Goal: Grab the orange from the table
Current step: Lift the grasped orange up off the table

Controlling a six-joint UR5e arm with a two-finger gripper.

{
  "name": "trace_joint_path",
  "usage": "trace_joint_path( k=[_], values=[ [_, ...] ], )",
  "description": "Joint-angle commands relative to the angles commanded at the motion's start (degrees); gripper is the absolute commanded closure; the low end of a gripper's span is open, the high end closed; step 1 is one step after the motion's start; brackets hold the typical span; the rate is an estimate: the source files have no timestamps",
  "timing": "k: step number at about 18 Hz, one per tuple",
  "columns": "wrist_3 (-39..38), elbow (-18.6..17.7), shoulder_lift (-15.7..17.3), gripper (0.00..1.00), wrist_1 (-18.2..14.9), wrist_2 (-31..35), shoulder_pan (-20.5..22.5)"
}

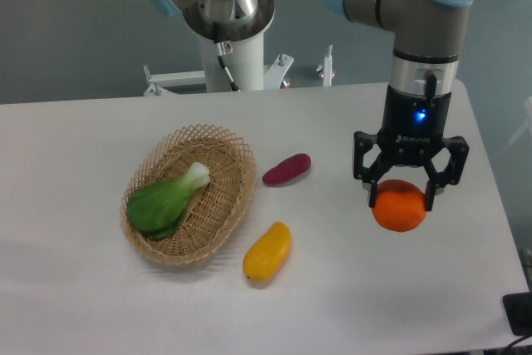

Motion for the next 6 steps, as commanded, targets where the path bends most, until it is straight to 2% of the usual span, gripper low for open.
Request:
trace_joint_path(
  k=[6],
  values=[
    [0.35, -1.06, 0.26, 0.22, 0.18, 0.09, 0.00]
  ],
)
